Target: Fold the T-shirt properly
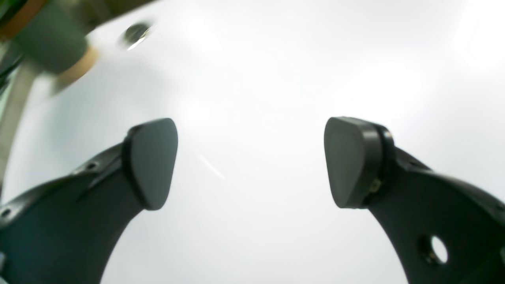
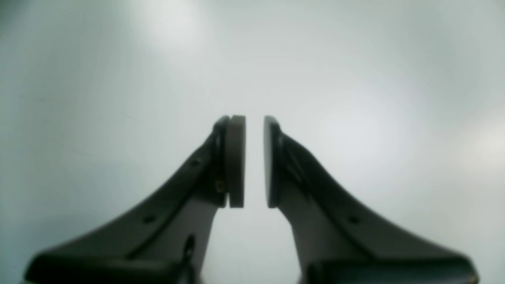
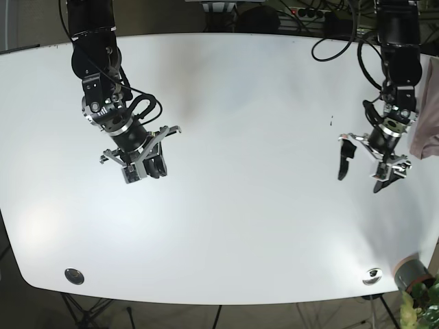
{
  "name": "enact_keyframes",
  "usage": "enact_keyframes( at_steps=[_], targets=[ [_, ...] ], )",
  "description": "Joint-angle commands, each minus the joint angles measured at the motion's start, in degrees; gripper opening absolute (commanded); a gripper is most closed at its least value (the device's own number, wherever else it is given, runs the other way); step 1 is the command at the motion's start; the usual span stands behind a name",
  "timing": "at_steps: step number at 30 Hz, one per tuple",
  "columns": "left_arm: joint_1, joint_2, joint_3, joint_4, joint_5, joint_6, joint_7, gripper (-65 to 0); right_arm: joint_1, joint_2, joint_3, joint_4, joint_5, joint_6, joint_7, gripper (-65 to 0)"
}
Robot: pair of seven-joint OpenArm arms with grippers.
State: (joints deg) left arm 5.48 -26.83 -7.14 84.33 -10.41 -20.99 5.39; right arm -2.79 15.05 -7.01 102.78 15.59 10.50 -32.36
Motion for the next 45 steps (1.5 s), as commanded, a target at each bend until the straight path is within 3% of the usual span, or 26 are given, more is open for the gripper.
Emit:
enact_keyframes(
  at_steps=[1, 5, 9, 19, 25, 33, 36, 45],
  targets=[
    [0.37, 1.73, -0.47, 6.26, 0.52, 0.20, 1.87, -11.0, -0.51, 0.38, 0.28, 2.05, -3.95, 0.09, 3.30, -57.7],
    [3.18, 6.74, -0.64, 13.91, 0.79, 0.29, 7.67, -11.0, -5.26, 0.38, 0.37, 2.05, -10.10, 0.09, 12.97, -57.7],
    [8.63, 11.05, -1.87, 20.06, 0.88, 0.47, 8.46, -11.0, -9.92, 0.38, 0.37, 1.79, -12.91, 0.09, 20.18, -57.7],
    [22.35, 21.60, -6.45, 27.80, 0.88, 0.47, 8.46, -11.1, -23.54, -2.35, 8.90, 4.25, -9.49, 0.62, 27.04, -57.7],
    [32.37, 25.55, -10.14, 30.79, 0.61, 0.47, 8.37, -11.1, -33.30, -2.35, 9.77, 7.77, -9.49, 0.71, 31.44, -57.7],
    [41.95, 27.05, -14.89, 30.79, 0.44, 0.20, 8.37, -11.1, -45.35, -2.70, 9.42, 9.88, -9.49, 0.71, 32.23, -57.7],
    [44.77, 26.96, -16.47, 30.70, 0.35, 0.20, 8.37, -11.1, -48.42, -4.28, 9.42, 9.88, -9.49, 0.71, 32.23, -57.7],
    [45.47, 27.14, -17.44, 30.70, 0.35, 0.20, 8.37, -11.1, -48.69, -5.33, 9.16, 9.61, -9.40, 0.71, 32.23, -57.7]
  ],
)
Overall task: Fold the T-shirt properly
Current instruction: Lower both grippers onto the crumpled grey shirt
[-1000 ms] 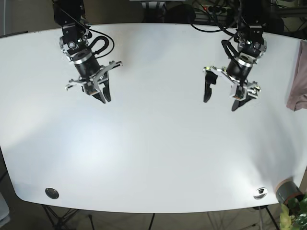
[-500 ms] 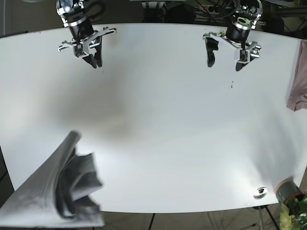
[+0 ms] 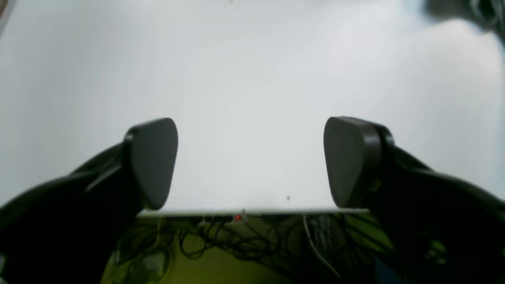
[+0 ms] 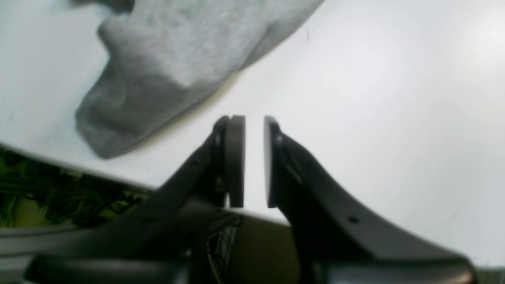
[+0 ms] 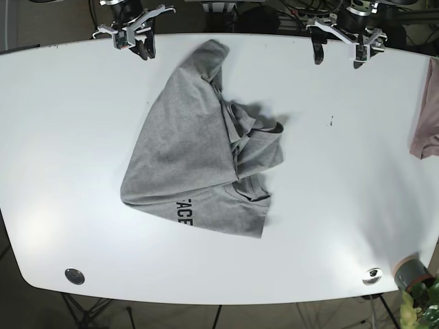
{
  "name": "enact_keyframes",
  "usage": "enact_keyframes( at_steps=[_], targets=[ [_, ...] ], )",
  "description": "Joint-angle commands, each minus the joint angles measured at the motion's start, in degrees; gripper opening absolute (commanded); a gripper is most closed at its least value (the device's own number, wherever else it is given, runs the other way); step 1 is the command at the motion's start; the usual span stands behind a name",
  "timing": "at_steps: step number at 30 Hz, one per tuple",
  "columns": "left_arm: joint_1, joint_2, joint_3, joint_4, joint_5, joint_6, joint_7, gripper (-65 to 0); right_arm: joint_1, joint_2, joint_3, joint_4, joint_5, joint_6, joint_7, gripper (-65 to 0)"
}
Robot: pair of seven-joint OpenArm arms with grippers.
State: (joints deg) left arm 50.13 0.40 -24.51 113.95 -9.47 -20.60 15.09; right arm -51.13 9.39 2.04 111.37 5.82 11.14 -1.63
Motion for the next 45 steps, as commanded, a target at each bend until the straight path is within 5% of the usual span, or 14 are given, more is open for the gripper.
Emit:
enact_keyframes(
  at_steps=[1, 15, 20, 28, 45],
  targets=[
    [0.29, -0.10, -0.06, 1.08, -0.59, -0.02, -1.33, -11.1, 0.28, 0.33, -0.24, 1.11, 0.37, 0.07, 1.50, -57.7],
    [-4.81, -0.54, 0.03, 0.82, -0.42, -0.10, -0.89, -10.4, 7.22, 0.33, -7.71, 0.94, -0.07, -0.45, 0.71, -56.9],
    [-5.25, -0.54, 0.03, 0.82, -0.42, -0.19, -0.89, -10.3, 11.62, 0.33, -10.79, 1.11, -0.07, -0.45, -5.01, -56.0],
    [-5.07, -3.53, 3.37, 0.82, -0.42, -0.28, -0.89, -10.3, 21.11, 0.41, -15.10, 1.02, 0.02, -0.45, -12.57, -39.2],
    [-15.01, -3.70, 9.79, 0.82, 0.02, 0.07, -0.89, -10.4, 46.26, -2.84, -18.79, -2.93, 0.37, -0.45, -33.05, -38.0]
  ],
)
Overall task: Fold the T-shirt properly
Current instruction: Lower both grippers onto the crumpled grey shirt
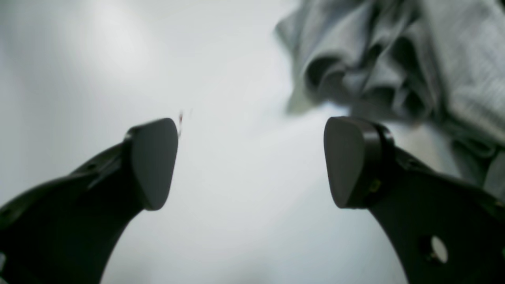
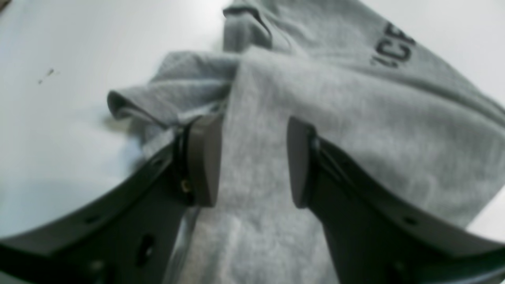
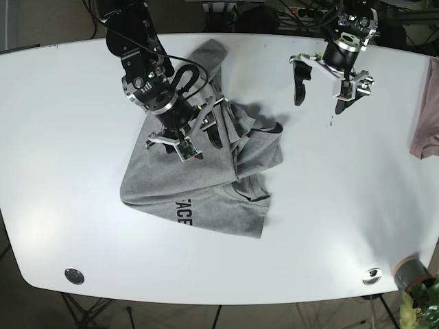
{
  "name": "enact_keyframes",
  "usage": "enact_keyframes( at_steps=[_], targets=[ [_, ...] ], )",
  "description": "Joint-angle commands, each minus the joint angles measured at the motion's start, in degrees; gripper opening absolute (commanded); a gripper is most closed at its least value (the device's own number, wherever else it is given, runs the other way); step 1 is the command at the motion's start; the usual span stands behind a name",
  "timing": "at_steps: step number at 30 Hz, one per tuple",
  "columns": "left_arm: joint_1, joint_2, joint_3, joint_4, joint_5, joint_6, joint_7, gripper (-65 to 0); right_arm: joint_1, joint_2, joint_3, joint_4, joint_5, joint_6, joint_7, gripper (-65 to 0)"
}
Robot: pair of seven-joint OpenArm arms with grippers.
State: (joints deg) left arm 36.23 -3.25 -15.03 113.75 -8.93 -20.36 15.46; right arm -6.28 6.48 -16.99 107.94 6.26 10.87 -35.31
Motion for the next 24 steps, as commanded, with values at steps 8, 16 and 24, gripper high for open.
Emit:
enact_keyframes(
  at_steps=[8, 16, 24],
  targets=[
    [-12.89, -0.05, 3.38, -1.45, -0.43, -0.08, 7.26, -10.8, 5.71, 0.16, 0.33, -1.35, -0.06, 0.07, 0.45, -38.0],
    [-19.30, -0.14, 6.63, -5.93, -0.43, -0.17, 12.36, -10.8, 7.82, 0.42, 0.42, -2.84, -0.06, 0.25, 0.45, -38.0],
    [-23.52, -0.31, 10.50, -16.13, -0.43, -0.17, 12.10, -11.0, 9.58, 0.24, 0.42, -4.69, -0.06, 0.33, 0.45, -38.4]
  ],
)
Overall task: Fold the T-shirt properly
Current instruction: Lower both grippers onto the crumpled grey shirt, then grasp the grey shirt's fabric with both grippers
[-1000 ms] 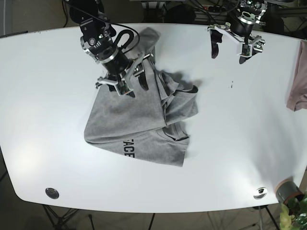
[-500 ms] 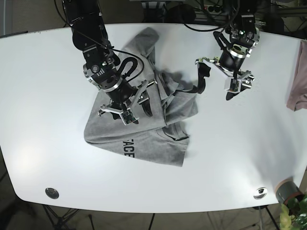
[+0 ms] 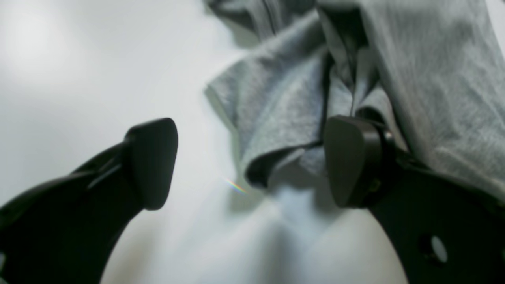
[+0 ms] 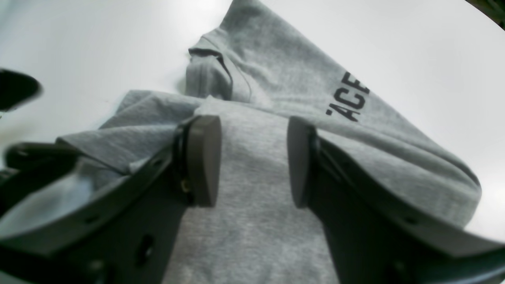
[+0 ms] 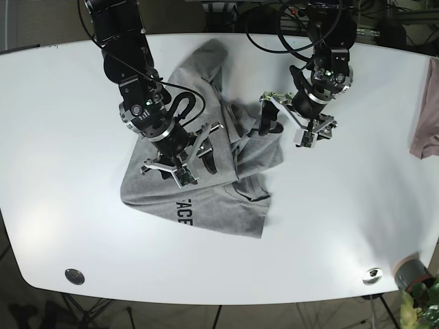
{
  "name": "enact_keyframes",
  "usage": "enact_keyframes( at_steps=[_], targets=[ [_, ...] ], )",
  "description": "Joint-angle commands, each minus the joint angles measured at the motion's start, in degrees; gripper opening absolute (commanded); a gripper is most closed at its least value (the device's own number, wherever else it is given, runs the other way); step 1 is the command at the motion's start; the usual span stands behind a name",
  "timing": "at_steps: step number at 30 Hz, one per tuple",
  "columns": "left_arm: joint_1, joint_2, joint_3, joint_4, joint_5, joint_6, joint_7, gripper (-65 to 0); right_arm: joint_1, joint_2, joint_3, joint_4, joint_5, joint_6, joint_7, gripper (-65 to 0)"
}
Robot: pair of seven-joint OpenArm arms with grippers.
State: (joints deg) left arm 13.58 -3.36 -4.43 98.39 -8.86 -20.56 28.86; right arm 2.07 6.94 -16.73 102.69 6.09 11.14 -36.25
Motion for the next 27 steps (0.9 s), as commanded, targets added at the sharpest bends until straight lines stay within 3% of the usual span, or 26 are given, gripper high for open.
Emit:
enact_keyframes(
  at_steps=[1, 10, 13, 16, 21, 23, 27],
  targets=[
    [-1.41, -0.21, -0.01, -2.08, -0.50, 0.03, -1.30, -11.0, 1.93, -0.21, 0.16, 0.03, 0.11, 0.07, 1.57, -38.4],
    [-1.58, -0.12, -0.01, -6.04, -0.59, -0.23, -1.39, -11.1, 5.01, -0.57, -0.10, -3.22, 0.20, 0.07, 1.57, -38.5],
    [-1.58, -0.12, -0.01, -6.39, -0.68, -0.23, -1.39, -17.9, 7.03, -2.41, -0.19, -6.04, 0.20, 0.07, 1.57, -38.2],
    [-1.58, -0.03, 0.25, -6.39, -0.85, -0.23, -1.39, -28.9, 9.41, -4.43, -0.19, -10.08, 0.02, 0.07, 1.57, -38.0],
    [-2.29, -0.03, 2.98, -5.95, -0.85, -0.23, -1.30, -29.7, 14.24, -7.42, -0.19, -17.11, -0.24, 0.07, 1.57, -37.6],
    [-2.38, -0.03, 3.59, -5.95, -0.85, -0.23, -1.30, -29.6, 16.44, -8.83, -0.19, -20.89, -0.33, 0.07, 1.57, -33.5],
    [-2.11, -0.03, 4.03, -5.77, -0.76, -0.23, -1.30, -23.3, 20.48, -11.29, -0.19, -29.07, -0.33, 0.07, 1.57, -20.1]
  ],
)
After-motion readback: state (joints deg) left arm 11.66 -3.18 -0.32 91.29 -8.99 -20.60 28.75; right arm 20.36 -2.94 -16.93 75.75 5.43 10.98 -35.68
